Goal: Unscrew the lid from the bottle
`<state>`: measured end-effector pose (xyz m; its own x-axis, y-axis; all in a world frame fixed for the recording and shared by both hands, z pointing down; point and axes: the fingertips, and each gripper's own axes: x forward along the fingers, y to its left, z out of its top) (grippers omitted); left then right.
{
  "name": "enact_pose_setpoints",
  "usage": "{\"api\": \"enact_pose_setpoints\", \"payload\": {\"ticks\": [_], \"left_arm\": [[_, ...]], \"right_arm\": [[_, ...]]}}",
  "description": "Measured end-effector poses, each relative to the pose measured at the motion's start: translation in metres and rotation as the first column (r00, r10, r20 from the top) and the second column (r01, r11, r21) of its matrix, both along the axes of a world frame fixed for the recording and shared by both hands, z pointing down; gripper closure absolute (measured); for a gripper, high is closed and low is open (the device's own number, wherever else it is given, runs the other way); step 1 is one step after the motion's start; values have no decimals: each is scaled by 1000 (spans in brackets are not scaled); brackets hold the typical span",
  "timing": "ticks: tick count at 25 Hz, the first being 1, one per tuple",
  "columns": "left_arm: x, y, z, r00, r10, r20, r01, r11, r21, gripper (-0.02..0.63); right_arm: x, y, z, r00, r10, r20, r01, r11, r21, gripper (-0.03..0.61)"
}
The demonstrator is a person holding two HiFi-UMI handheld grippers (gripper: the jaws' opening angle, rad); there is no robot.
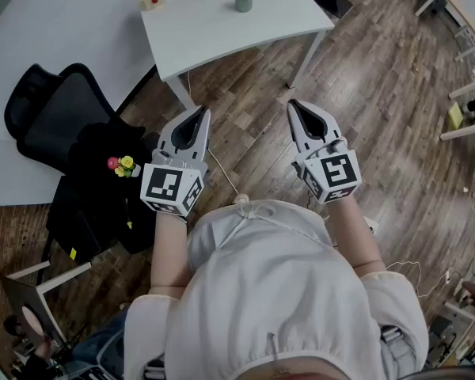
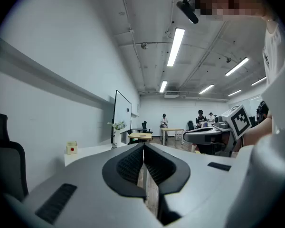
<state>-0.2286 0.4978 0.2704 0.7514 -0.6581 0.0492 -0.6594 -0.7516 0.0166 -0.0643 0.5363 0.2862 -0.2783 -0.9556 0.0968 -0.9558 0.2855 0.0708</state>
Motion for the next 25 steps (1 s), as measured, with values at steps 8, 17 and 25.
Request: {"api": "enact_pose_setpoints", "payload": {"ticks": [8,17,25], "left_arm": [[-7,-20,8,1000,15,-12,-16,1000,-15,592],[-14,-52,11,990,66,-125,-70,997,-27,579],[-15,-102,10,988,48,-144,-50,999,-11,272]], "right_arm": [[-6,-17,10,1000,23,6,-23,1000,-18,577],[-11,-49,22,991,109,73,-109,994,-4,473],[8,-94,20,986,151,71,-151,989,-8,175]]}}
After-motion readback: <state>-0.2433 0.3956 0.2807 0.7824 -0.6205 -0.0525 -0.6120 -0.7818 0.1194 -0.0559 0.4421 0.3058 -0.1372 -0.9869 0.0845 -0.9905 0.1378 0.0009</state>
